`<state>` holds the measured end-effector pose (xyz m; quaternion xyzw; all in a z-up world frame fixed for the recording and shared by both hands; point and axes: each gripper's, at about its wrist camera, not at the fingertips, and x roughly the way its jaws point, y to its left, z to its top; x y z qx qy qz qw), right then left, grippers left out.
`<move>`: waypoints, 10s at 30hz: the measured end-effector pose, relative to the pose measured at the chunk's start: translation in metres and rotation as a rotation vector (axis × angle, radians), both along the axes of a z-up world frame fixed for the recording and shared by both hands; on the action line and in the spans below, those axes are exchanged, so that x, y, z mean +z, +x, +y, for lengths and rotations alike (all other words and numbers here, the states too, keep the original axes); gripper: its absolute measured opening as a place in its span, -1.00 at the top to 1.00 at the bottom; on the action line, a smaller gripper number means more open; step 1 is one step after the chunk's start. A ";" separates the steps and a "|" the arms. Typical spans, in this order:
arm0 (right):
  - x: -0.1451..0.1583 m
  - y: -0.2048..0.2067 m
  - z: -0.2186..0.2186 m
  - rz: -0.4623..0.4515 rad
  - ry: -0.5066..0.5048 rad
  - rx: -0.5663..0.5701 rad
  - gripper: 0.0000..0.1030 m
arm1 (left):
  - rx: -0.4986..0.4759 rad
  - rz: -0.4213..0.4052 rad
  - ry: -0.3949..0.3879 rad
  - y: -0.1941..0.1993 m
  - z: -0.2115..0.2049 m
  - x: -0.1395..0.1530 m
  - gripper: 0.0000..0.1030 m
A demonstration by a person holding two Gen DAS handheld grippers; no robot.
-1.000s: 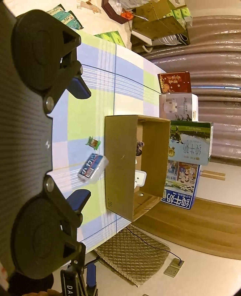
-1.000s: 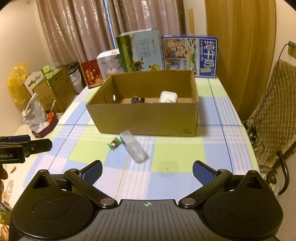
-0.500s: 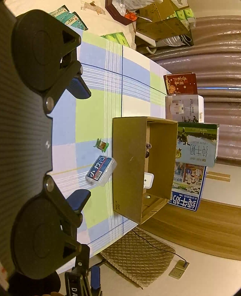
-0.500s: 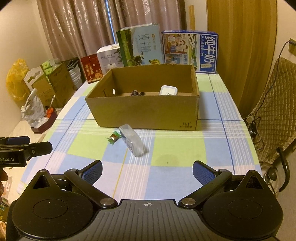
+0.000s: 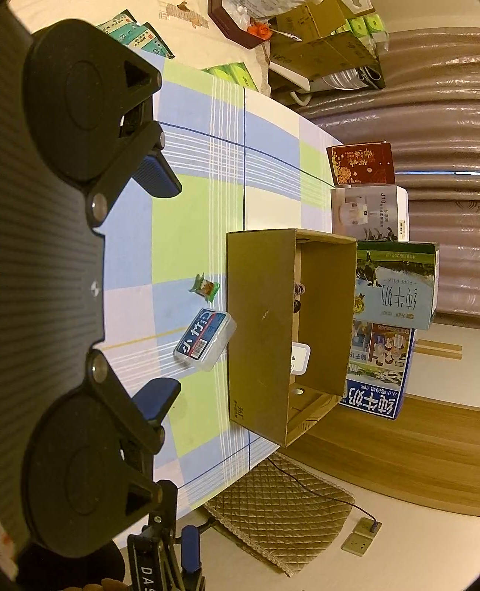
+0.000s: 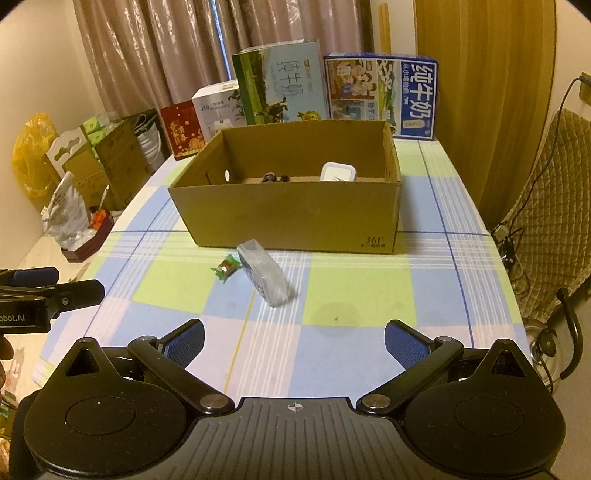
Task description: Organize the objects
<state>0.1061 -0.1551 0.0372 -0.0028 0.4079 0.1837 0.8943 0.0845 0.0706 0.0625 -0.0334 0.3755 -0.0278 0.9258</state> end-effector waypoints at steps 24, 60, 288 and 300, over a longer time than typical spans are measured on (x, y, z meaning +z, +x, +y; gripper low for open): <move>-0.014 0.010 0.003 0.027 -0.007 0.000 -0.96 | -0.002 0.031 -0.009 0.006 0.003 -0.015 -0.98; -0.068 0.069 0.023 0.106 -0.055 0.038 -0.96 | -0.020 0.092 0.022 0.069 0.017 -0.065 -0.97; -0.023 0.299 0.063 0.050 0.099 0.084 0.35 | -0.123 0.059 0.051 0.292 0.011 -0.033 0.32; -0.017 0.273 0.044 0.038 0.091 0.048 -0.37 | -0.114 0.036 0.026 0.256 0.015 -0.024 -0.17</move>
